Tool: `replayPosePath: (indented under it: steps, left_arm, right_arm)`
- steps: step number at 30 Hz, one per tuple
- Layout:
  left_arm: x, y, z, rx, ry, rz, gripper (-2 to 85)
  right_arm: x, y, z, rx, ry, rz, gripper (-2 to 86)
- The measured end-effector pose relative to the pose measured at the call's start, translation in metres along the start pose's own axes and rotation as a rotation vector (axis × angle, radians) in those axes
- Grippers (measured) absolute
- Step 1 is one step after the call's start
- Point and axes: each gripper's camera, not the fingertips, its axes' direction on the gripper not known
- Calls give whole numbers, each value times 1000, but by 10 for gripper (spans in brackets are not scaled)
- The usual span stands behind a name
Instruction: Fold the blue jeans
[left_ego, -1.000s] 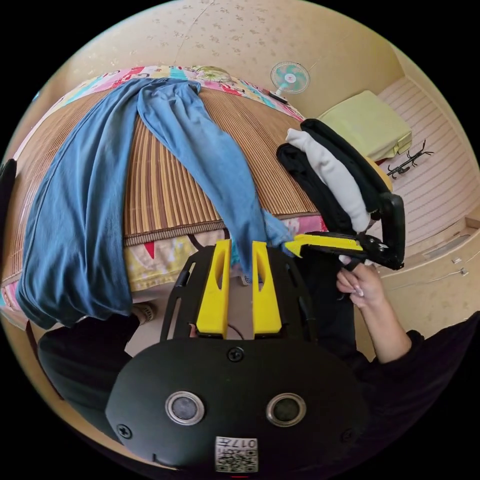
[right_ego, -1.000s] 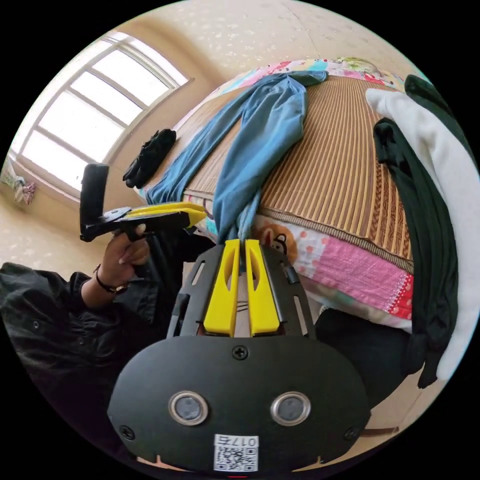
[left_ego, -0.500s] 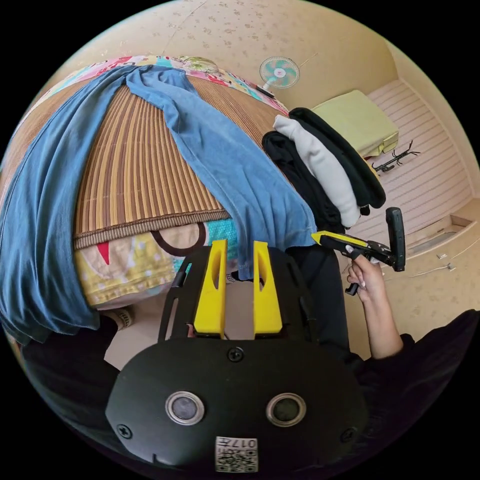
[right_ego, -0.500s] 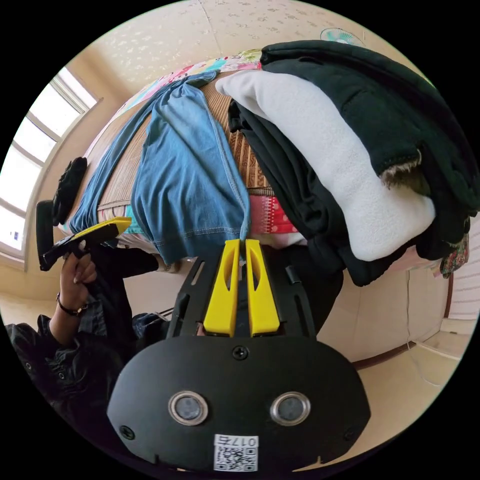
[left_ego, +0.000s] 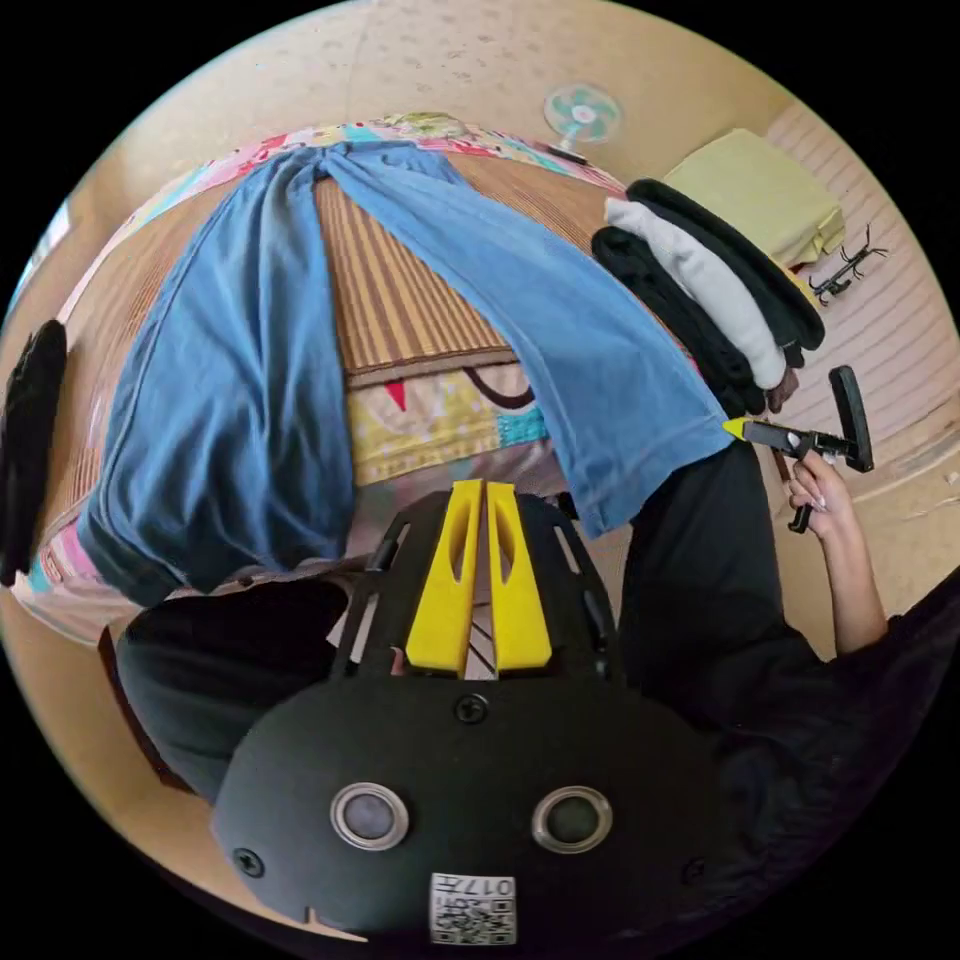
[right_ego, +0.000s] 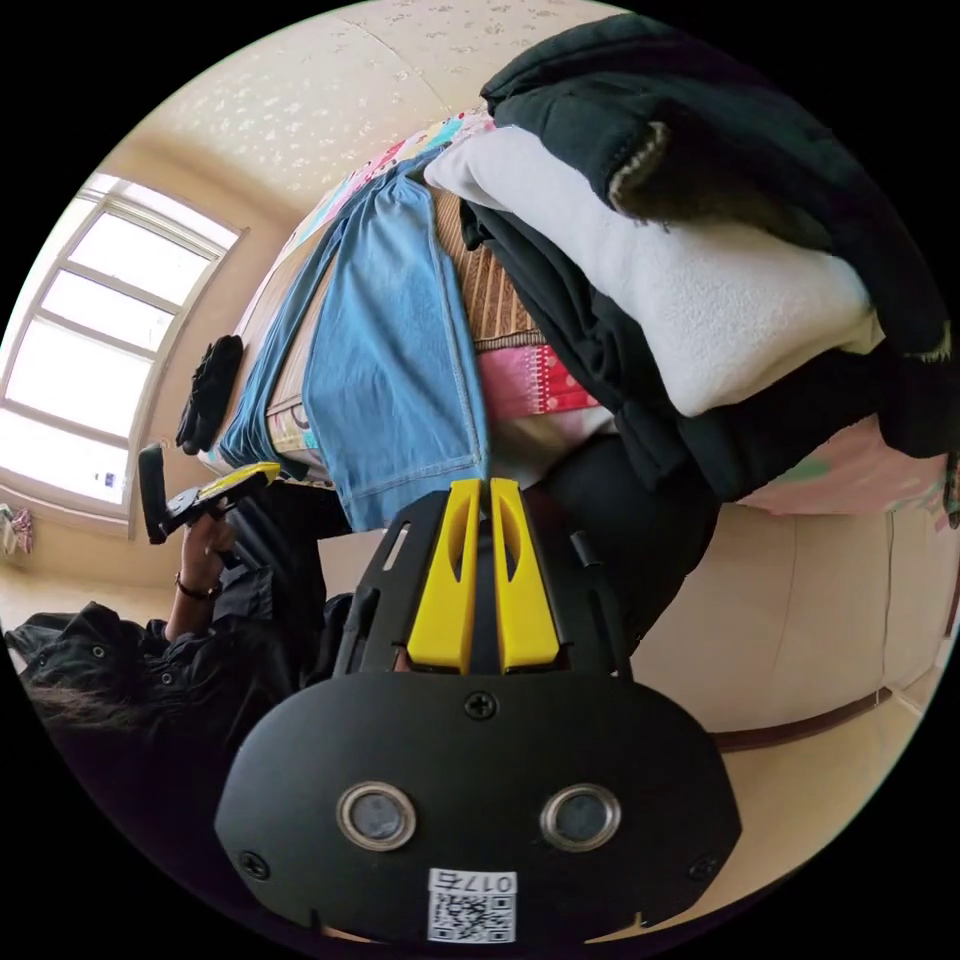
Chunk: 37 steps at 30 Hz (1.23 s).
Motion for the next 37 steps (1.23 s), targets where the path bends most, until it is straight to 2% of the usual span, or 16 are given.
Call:
replayPosePath:
  steps: [4,5,7,9,12,15,18,20,22,27,29,31,33,37]
  left_arm:
    - [-94,30,-61,211,-209,-373,62]
    - [-118,39,-75,245,-233,-470,81]
    - [-147,51,-84,263,-187,-534,85]
    - [-162,57,-80,242,-150,-543,72]
    - [-169,61,-61,162,-191,-548,48]
    - [-163,65,-57,162,-113,-501,16]
    - [-158,73,-73,202,27,-422,3]
    - [-165,89,-99,309,212,-374,-1]
    - [-178,102,-114,370,268,-400,-3]
    - [-225,132,-107,257,152,-686,-1]
    - [-221,143,-108,285,81,-761,20]
    - [-205,141,-113,342,24,-757,52]
    - [-181,120,-110,352,41,-668,65]
    - [-97,37,-74,287,377,-318,79]
  right_arm:
    - [-12,-4,8,-35,21,-22,25]
    - [-15,-6,10,-52,36,-29,25]
    - [-18,-9,12,-69,57,-33,25]
    - [-19,-11,11,-72,63,-25,25]
    - [-14,-13,8,-68,23,13,25]
    - [-7,-12,5,-62,-42,60,24]
    - [-4,-9,-3,-58,-39,72,24]
    - [-5,-8,-10,-58,-7,59,24]
    - [-5,-8,-14,-56,6,50,24]
    - [0,-9,-13,-75,12,52,24]
    - [-1,-6,-15,-74,18,42,24]
    - [-4,-3,-19,-67,27,25,24]
    - [-8,1,-26,-44,7,-8,25]
    - [-55,8,-54,97,-183,-249,25]
